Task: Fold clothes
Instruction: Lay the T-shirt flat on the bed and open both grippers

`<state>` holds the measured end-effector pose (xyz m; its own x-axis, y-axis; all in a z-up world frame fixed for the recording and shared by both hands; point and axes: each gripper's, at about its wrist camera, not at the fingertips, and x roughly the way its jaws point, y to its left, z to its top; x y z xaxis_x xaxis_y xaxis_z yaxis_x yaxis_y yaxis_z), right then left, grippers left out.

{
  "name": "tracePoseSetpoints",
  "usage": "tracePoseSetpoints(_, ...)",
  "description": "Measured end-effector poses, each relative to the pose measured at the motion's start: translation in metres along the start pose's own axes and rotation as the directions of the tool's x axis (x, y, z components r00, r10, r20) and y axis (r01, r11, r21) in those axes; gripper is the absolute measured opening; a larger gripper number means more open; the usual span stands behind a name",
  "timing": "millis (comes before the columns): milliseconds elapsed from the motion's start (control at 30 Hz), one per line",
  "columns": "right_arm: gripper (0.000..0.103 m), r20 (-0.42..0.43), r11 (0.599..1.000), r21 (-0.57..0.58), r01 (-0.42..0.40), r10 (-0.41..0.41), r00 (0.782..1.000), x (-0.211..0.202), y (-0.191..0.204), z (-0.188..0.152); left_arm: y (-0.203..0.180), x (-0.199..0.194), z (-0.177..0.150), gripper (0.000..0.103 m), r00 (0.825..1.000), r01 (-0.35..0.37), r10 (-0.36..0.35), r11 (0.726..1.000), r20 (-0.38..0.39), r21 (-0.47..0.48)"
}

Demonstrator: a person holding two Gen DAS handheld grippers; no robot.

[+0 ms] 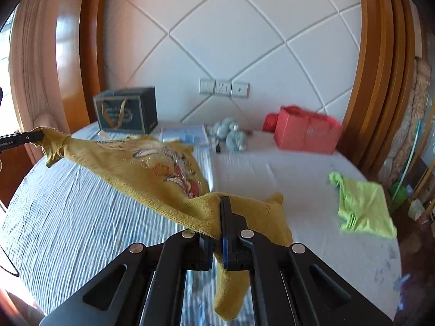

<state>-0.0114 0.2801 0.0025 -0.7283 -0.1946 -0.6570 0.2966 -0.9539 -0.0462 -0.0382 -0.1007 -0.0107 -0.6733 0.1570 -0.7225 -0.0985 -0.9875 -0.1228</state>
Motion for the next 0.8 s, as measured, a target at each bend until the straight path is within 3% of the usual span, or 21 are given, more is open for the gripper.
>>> tracePoseSetpoints(67,0.003,-0.135,0.998,0.03,-0.049,0.053,0.989,0.024,0.007,-0.045,0.0,0.032,-0.042,0.008,0.99,-0.034,0.031,0.999,-0.14,-0.018)
tracePoseSetpoints(167,0.004,-0.284,0.989,0.085,-0.123,0.142,0.948,0.05,0.012,-0.097,0.004,0.066,-0.096,0.009,0.954,-0.084,0.071,0.996,-0.293,-0.033)
tracePoseSetpoints(233,0.011,-0.348,0.976,0.16,-0.146,0.194,0.917,0.06,0.006,-0.114,0.007,0.076,-0.117,0.012,0.933,-0.105,0.078,0.993,-0.352,-0.06)
tracePoseSetpoints(300,0.012,-0.368,0.959,0.241,-0.147,0.231,0.901,0.056,-0.005,-0.124,0.009,0.079,-0.126,0.012,0.921,-0.108,0.06,0.989,-0.385,-0.104)
tracePoseSetpoints(333,0.012,-0.365,0.949,0.279,-0.147,0.246,0.898,0.05,-0.011,-0.128,0.009,0.077,-0.126,0.012,0.923,-0.102,0.049,0.988,-0.383,-0.118)
tracePoseSetpoints(467,0.023,-0.298,0.925,0.37,-0.083,0.203,0.933,0.017,-0.043,-0.131,0.004,0.052,-0.106,0.016,0.953,-0.047,0.003,0.989,-0.302,-0.137)
tracePoseSetpoints(600,0.024,-0.257,0.902,0.431,0.009,0.113,0.96,-0.003,-0.079,-0.131,0.004,0.039,-0.072,0.031,0.98,-0.026,0.001,0.992,-0.2,-0.121)
tracePoseSetpoints(700,0.024,-0.266,0.893,0.441,0.088,0.036,0.963,0.003,-0.099,-0.129,0.003,0.055,-0.052,0.033,0.985,-0.023,0.006,0.995,-0.175,-0.096)
tracePoseSetpoints(800,0.024,-0.291,0.894,0.439,0.092,0.044,0.956,0.033,-0.106,-0.125,0.004,0.095,-0.044,0.033,0.975,-0.022,0.003,0.996,-0.22,-0.082)
